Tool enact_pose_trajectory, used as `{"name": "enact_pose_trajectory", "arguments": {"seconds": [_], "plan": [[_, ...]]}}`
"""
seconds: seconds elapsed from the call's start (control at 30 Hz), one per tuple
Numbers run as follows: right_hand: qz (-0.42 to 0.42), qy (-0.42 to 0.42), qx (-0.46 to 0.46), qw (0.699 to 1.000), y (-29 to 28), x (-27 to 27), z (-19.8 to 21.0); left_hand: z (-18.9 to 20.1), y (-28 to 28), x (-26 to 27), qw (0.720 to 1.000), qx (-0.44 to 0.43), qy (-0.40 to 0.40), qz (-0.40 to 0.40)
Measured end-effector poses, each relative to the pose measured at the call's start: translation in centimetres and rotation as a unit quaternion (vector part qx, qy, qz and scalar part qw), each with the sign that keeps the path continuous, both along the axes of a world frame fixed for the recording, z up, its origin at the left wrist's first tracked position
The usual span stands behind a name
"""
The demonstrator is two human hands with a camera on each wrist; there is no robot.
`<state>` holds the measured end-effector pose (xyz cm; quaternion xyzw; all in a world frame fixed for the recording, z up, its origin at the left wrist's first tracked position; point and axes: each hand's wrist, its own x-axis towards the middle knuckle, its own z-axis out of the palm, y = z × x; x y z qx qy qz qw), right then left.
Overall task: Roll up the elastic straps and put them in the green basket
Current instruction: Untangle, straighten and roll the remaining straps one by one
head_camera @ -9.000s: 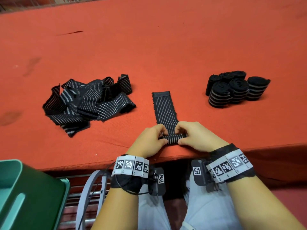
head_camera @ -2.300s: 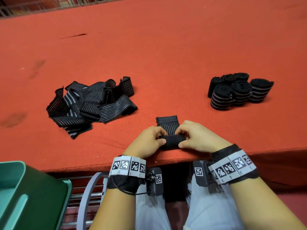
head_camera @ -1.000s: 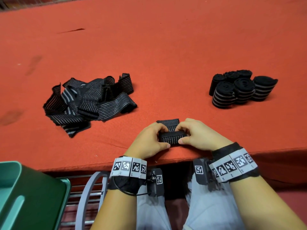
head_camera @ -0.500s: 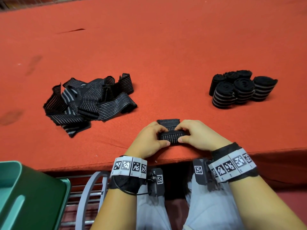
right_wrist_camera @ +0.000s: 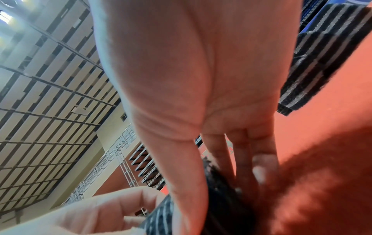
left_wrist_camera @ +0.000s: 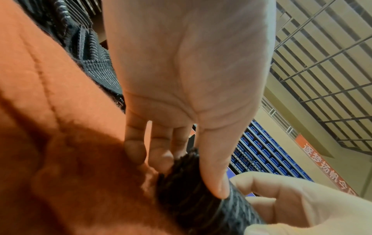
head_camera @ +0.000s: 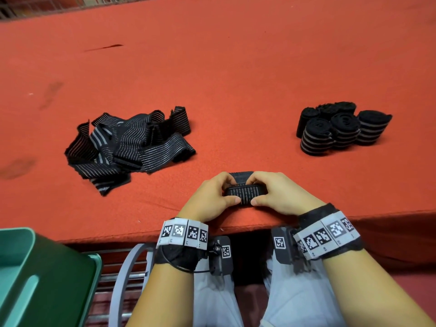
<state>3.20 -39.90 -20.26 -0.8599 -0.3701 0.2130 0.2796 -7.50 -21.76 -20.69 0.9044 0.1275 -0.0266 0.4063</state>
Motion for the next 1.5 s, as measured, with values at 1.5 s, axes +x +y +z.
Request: {"name": "enact_pose_trajectory", "arguments": {"seconds": [1.5], "plan": [[-0.046, 0.107, -0.019, 0.993, 3.4, 4.4, -1.0, -1.2, 1.0, 4.4, 0.998, 0.058, 0.030, 0.014]]}}
